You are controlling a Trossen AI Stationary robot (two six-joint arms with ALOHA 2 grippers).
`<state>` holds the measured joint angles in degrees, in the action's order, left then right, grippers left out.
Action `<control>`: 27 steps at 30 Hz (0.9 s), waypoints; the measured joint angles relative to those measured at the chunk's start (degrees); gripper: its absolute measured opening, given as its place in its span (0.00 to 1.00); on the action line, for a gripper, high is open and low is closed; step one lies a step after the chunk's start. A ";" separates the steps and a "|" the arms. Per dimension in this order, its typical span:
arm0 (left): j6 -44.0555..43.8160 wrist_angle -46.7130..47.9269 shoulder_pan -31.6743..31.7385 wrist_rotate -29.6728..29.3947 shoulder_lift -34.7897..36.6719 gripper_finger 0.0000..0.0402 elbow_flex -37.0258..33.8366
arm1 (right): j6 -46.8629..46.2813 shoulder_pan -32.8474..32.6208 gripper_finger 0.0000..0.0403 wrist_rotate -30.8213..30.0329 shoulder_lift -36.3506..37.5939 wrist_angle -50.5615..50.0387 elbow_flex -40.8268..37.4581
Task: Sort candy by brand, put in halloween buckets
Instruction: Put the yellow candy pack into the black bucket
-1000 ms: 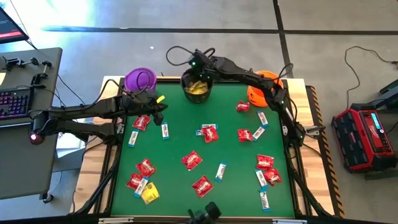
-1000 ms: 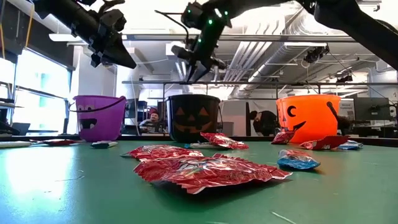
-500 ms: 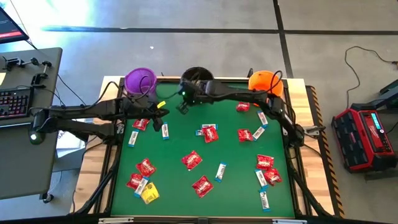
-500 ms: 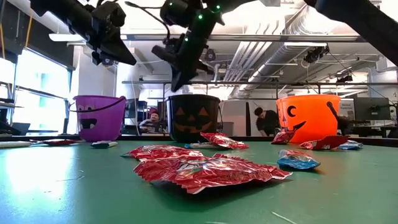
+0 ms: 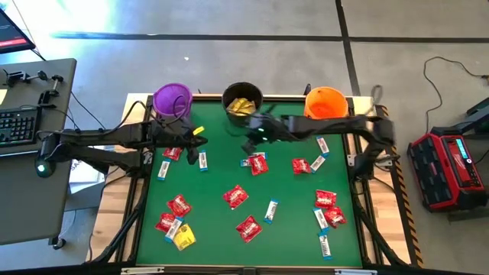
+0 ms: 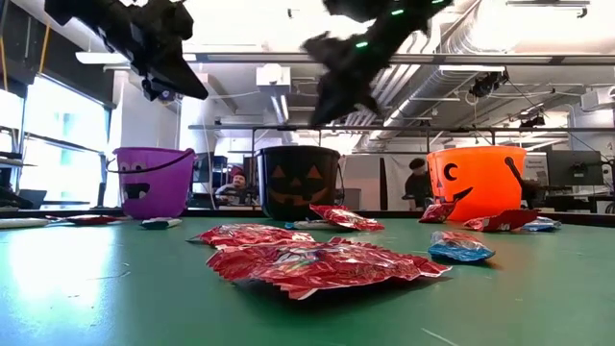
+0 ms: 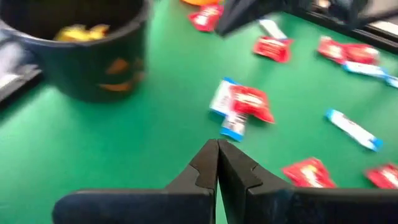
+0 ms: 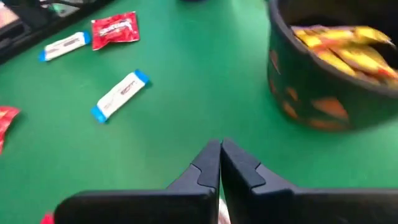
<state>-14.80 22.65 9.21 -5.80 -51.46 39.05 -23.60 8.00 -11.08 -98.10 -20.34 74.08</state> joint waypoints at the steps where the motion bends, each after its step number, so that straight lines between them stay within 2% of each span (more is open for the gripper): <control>1: 0.29 0.02 -0.23 2.20 0.00 0.00 0.00 | -0.54 -0.67 0.00 -0.36 2.46 0.79 -2.94; 4: 0.97 0.10 -2.68 6.33 0.00 0.00 0.00 | -2.18 -2.77 0.00 -2.44 9.91 1.57 -10.41; 7: -0.32 0.52 -6.58 6.65 0.00 0.00 0.00 | -3.81 -4.91 0.00 -4.70 16.70 1.77 -16.10; 13: -8.74 3.55 -17.19 6.20 -0.18 0.00 0.00 | -7.44 -8.32 0.00 -9.31 26.07 1.42 -23.97; 21: -24.99 6.08 -33.54 2.21 -5.80 0.00 0.04 | -7.36 -10.25 0.00 -9.94 29.97 1.33 -29.00; 27: -36.25 1.41 -43.99 1.23 -12.95 0.00 0.04 | -6.33 -10.74 0.00 -9.80 29.96 1.41 -30.53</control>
<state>-51.05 24.06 -34.78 -4.57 -64.42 39.09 -29.93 -2.74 -20.88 -68.14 -18.93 43.55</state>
